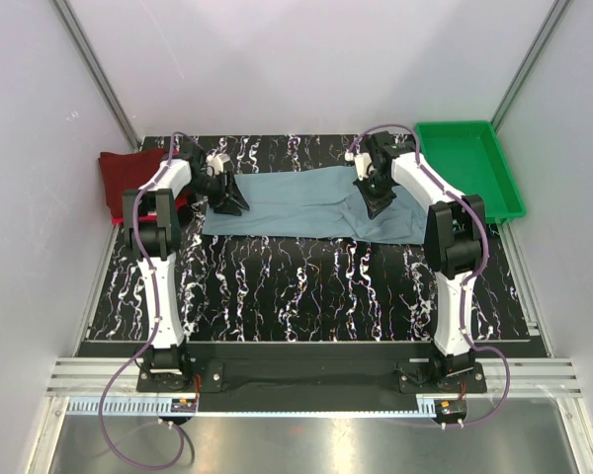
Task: Fold and stack the t-shirts
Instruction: Fold the tshirt
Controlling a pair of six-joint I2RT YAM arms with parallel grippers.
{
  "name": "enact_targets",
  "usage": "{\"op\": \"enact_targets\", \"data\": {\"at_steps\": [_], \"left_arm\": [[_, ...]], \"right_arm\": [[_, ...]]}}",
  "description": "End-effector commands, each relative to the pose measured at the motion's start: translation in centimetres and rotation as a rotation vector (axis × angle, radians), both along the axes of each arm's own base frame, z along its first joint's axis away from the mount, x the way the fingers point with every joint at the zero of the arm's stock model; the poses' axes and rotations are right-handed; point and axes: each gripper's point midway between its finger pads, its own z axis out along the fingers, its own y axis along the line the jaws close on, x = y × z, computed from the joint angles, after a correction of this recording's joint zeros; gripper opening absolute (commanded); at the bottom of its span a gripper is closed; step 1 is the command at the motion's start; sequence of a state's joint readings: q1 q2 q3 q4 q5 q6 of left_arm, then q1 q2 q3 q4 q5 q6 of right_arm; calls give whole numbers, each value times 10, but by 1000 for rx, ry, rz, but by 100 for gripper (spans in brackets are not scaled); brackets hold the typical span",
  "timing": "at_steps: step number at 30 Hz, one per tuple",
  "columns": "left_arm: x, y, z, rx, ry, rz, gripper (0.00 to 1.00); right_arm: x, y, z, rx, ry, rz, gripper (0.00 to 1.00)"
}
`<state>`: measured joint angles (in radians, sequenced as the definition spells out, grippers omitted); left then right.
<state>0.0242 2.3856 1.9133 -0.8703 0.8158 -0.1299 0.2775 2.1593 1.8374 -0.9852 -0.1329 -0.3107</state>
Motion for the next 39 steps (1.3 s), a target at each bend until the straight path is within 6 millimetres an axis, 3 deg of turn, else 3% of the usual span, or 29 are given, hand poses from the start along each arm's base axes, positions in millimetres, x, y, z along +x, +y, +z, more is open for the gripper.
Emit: {"op": "enact_targets", "data": {"at_steps": [1, 5, 8, 21, 28, 32, 33, 35, 39], "left_arm": [[10, -7, 26, -28, -74, -12, 47], [9, -7, 27, -28, -77, -12, 48], [8, -7, 26, -26, -73, -15, 48], [7, -6, 27, -24, -70, -13, 48], [8, -6, 27, -23, -75, -13, 48], [8, -6, 26, -22, -72, -11, 48], [8, -6, 26, -23, -70, -12, 48], [7, -6, 25, -23, -70, -12, 48], [8, -7, 25, -23, -71, -14, 48]], "right_arm": [[17, 5, 28, 6, -92, 10, 0], [14, -1, 20, -29, -77, 9, 41], [4, 0, 11, -15, -36, 13, 43], [-7, 3, -16, -13, 56, 39, 39], [-11, 7, -21, -7, 72, 50, 40], [-12, 10, -21, 1, 76, 62, 24], [-13, 10, -21, 2, 78, 65, 13], [-14, 11, -19, 5, 75, 69, 3], [-11, 11, -13, 5, 59, 68, 0]]}}
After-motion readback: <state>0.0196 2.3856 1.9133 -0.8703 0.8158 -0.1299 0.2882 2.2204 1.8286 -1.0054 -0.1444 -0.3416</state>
